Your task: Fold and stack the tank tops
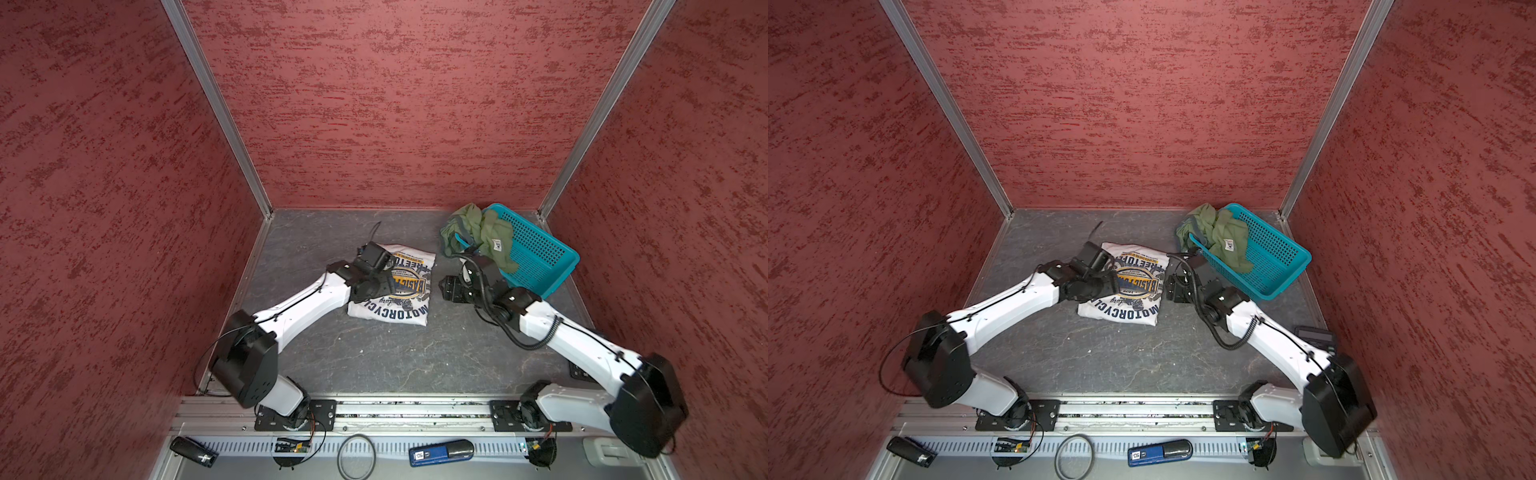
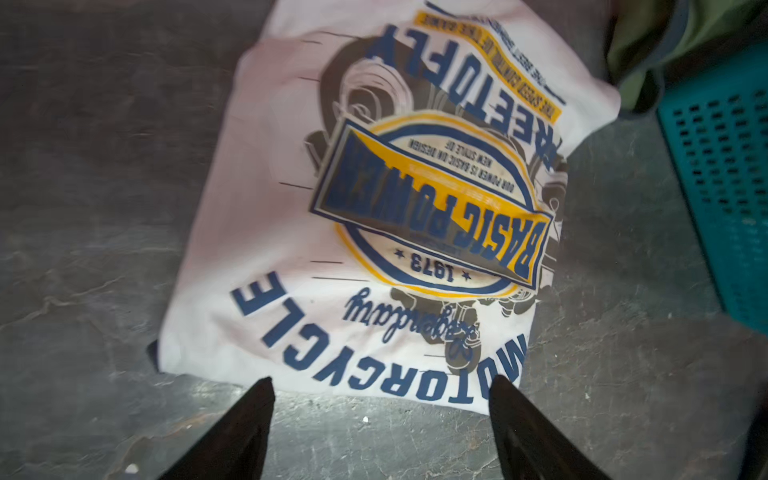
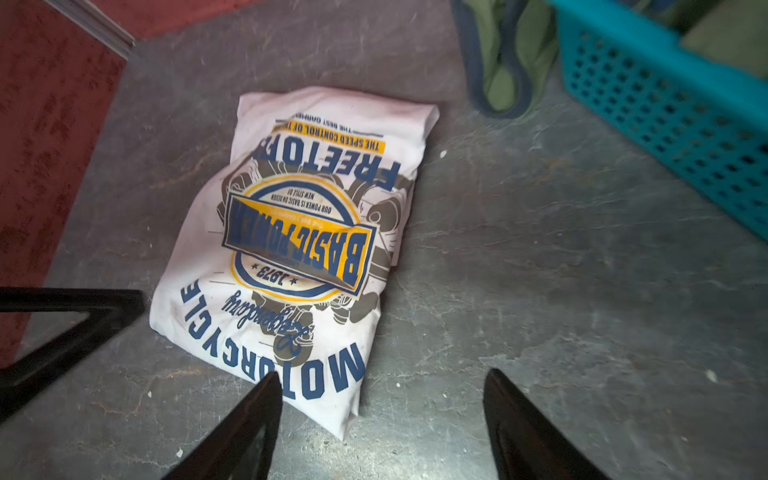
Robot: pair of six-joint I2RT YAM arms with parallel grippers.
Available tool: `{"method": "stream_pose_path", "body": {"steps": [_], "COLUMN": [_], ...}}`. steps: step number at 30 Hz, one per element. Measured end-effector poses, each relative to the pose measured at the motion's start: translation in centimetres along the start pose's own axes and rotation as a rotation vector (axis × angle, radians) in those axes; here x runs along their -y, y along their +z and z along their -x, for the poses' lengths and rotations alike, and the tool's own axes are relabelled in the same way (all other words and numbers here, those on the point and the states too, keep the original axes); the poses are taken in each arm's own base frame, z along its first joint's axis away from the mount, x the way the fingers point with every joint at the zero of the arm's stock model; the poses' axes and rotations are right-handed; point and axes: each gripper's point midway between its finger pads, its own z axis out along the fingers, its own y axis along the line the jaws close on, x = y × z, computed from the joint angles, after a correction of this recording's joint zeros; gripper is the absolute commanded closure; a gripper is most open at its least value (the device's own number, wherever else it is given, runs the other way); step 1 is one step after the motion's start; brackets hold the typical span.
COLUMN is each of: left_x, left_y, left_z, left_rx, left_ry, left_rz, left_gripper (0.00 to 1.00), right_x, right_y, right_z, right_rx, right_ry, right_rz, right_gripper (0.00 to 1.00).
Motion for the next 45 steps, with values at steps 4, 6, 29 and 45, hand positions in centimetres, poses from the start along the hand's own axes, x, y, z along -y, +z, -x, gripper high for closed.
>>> {"method": "stream_pose_path", "body": {"steps": [4,6,29,45], "left_x": [5.2,7.5,-4.8,-22.1], "left_y": [4.1,6.0,12.2,12.0], "left_z": [-1.1,-1.2,7.2,19.3], "left_rx": [-0.049,-0.055,-0.059,0.000], "left_ry": [0.128,0.183,0.346,0.225], "left_rz": [0.051,0.076,0.404,0.494], "left_gripper": [0.08,0.07,0.32,0.31], "right_x": [2.5,3.9,7.4,8.1], "right_y": [-1.9,-2.4,-2.5,-2.7], "right_z": [-1.5,-2.6,-5.2,-5.5], "right_rx": [0.040,0.049,0.049,0.041], "right_ry": [0.037,0.055,0.108,0.107], "right_rz": [-0.054,-0.082,-0.199,-0.232], "right_gripper": [0.21,0.20,0.19,0.18]}}
